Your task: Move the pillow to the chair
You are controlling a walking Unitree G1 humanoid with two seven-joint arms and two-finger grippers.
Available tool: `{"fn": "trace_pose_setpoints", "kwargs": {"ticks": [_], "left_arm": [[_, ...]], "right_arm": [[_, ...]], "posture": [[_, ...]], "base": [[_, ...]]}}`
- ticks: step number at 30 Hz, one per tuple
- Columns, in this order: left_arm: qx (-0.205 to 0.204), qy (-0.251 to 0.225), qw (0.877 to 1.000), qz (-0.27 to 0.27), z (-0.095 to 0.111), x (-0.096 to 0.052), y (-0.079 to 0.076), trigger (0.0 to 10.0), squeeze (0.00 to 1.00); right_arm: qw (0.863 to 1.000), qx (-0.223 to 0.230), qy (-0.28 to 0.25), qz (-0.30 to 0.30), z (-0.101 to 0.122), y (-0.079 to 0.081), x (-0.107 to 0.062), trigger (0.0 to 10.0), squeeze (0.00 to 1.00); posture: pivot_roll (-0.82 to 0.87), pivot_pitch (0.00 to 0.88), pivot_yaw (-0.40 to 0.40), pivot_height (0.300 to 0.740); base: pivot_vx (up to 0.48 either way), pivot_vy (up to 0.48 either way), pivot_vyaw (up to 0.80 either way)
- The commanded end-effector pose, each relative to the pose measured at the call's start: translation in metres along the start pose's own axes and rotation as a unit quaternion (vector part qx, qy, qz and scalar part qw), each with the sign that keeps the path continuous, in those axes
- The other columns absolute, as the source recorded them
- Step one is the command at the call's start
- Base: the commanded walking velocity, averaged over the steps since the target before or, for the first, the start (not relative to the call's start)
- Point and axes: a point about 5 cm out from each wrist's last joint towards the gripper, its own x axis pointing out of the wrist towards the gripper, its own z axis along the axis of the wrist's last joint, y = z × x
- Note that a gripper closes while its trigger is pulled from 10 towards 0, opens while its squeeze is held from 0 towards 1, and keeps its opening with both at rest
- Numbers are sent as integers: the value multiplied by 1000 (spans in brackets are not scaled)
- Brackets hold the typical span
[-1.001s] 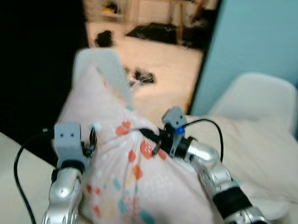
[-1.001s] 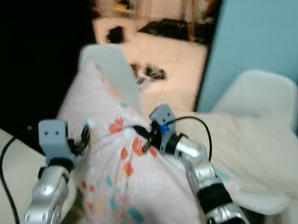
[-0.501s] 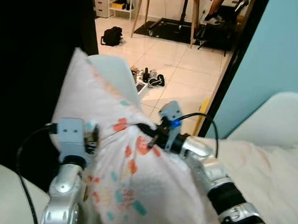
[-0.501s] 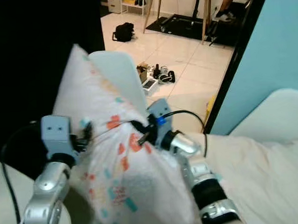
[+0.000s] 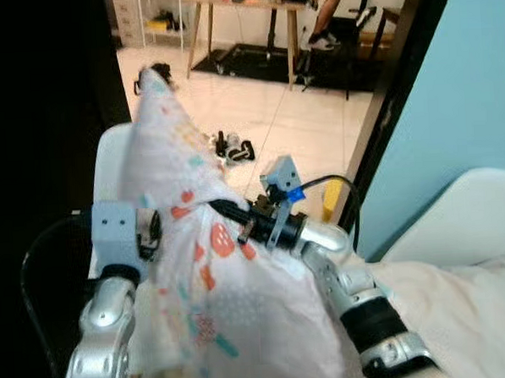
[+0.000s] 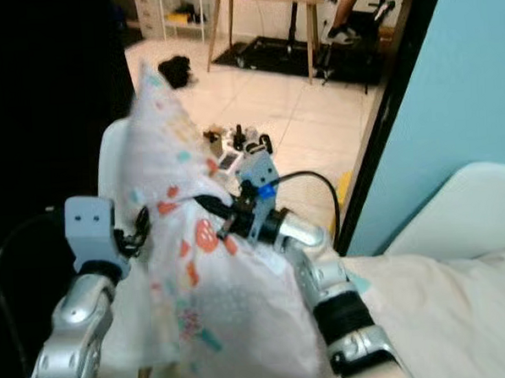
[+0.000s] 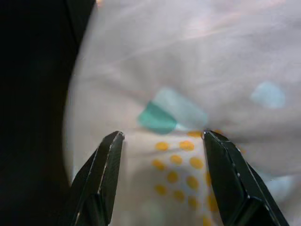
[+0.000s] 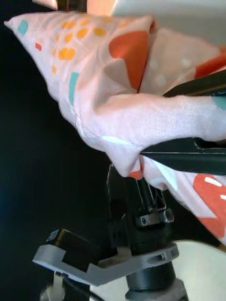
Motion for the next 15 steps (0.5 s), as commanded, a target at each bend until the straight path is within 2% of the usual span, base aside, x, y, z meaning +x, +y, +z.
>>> {"fn": "trace_pose_setpoints", "kwargs": {"ticks": [1,2,5,6,8,12,15], "left_arm": [[9,5,1000,9,-1,-3,4,10000,0],[9,2,1000,11,1,-3,3,10000,0],[9,3,1000,16,1,-3,3,10000,0],[7,5,1000,20,1,-2,2,10000,0],[6,5,1000,19,1,-2,1,10000,0],[1,5,1000,6,1,-1,-3,10000,0],[-2,4,1000,0,2,-1,-5,10000,0]], "right_arm": [[997,-23,-52,50,27,10,17,10000,0],[995,-19,-61,72,31,14,21,10000,0],[996,-21,-59,61,32,11,24,10000,0],[998,-27,-52,30,32,4,28,10000,0],[998,-28,-50,15,32,1,29,10000,0],[995,-48,-21,-88,33,-20,34,10000,0],[992,-43,-11,-119,32,-27,35,10000,0]], "posture": [[1,0,-72,740],[3,0,-73,740],[5,0,-75,740],[3,0,-75,740],[3,0,-75,740],[4,0,-73,740],[5,0,-73,740]], "base": [[401,0,781],[386,0,781],[326,0,790],[0,0,0],[0,0,0],[0,0,0],[0,0,0]]}}
